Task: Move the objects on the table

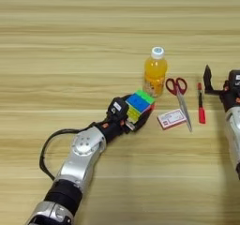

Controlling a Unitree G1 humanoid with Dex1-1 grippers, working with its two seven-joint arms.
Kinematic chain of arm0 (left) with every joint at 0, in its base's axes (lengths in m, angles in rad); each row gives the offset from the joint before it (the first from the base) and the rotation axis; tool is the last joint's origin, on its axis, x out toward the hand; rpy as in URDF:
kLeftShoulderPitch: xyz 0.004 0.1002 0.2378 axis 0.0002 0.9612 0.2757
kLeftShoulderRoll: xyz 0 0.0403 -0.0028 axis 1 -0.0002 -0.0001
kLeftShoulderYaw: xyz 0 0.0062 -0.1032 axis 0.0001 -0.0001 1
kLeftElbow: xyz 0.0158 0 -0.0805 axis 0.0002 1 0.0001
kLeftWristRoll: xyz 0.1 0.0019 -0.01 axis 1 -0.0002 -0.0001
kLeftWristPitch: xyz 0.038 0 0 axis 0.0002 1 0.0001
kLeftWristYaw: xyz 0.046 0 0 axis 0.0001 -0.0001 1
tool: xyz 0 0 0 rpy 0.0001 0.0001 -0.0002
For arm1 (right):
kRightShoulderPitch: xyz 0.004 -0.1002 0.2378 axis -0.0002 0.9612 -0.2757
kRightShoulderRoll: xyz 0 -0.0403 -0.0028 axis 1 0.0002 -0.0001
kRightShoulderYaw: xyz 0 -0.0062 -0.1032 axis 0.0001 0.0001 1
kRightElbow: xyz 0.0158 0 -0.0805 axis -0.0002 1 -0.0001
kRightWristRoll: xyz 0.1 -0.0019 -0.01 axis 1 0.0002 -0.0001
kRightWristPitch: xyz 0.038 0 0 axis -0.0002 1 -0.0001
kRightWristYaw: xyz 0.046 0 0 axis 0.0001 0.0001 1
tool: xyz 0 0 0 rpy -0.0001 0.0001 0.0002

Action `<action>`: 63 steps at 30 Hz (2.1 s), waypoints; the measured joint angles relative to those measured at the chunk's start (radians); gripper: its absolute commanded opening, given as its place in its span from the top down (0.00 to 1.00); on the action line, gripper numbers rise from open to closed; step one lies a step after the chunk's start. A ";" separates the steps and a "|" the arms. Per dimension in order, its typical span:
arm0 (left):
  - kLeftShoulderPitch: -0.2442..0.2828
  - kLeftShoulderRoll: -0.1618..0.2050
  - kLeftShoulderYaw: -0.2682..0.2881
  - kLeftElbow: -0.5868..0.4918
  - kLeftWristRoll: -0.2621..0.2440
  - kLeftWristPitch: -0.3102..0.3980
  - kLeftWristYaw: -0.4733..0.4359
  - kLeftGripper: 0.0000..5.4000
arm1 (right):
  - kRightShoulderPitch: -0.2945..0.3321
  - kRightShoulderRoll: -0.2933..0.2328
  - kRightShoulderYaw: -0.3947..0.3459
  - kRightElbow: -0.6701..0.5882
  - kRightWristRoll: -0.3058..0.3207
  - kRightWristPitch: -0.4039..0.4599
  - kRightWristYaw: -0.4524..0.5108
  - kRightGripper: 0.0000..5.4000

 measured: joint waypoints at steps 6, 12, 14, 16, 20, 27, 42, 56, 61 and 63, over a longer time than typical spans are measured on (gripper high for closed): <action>0.000 0.000 0.001 0.000 0.000 0.000 0.000 0.40 | 0.000 0.000 0.000 0.000 0.000 0.000 0.000 0.00; 0.003 0.013 0.023 -0.017 -0.004 0.002 0.002 0.40 | 0.000 0.000 0.000 0.000 0.000 0.000 0.000 0.00; 0.003 0.026 0.041 -0.021 -0.006 0.003 0.004 0.40 | 0.000 0.000 0.000 0.000 -0.001 0.000 0.000 0.00; 0.004 0.039 0.061 -0.023 -0.008 0.004 0.008 0.40 | 0.000 0.000 0.000 0.000 -0.001 0.000 -0.001 0.00; 0.008 0.054 0.082 -0.047 -0.012 0.005 0.009 0.40 | 0.000 0.001 0.000 0.000 -0.002 0.000 -0.007 0.00; 0.012 0.084 0.128 -0.059 -0.023 0.013 0.014 0.40 | 0.000 0.002 0.002 0.000 -0.008 0.000 -0.017 0.00; 0.002 0.140 0.253 0.004 -0.044 0.045 0.066 0.40 | -0.003 0.012 0.005 0.000 -0.014 0.000 -0.022 0.00; -0.094 0.184 0.371 0.154 -0.034 0.047 0.255 0.40 | -0.003 0.018 0.015 0.000 -0.015 0.000 -0.038 0.00; -0.114 0.188 0.378 0.188 -0.027 0.035 0.289 0.40 | -0.003 0.018 0.016 0.000 -0.015 0.000 -0.038 0.00; -0.117 0.189 0.378 0.193 -0.027 0.034 0.293 0.40 | -0.003 0.018 0.016 0.000 -0.015 0.000 -0.038 0.00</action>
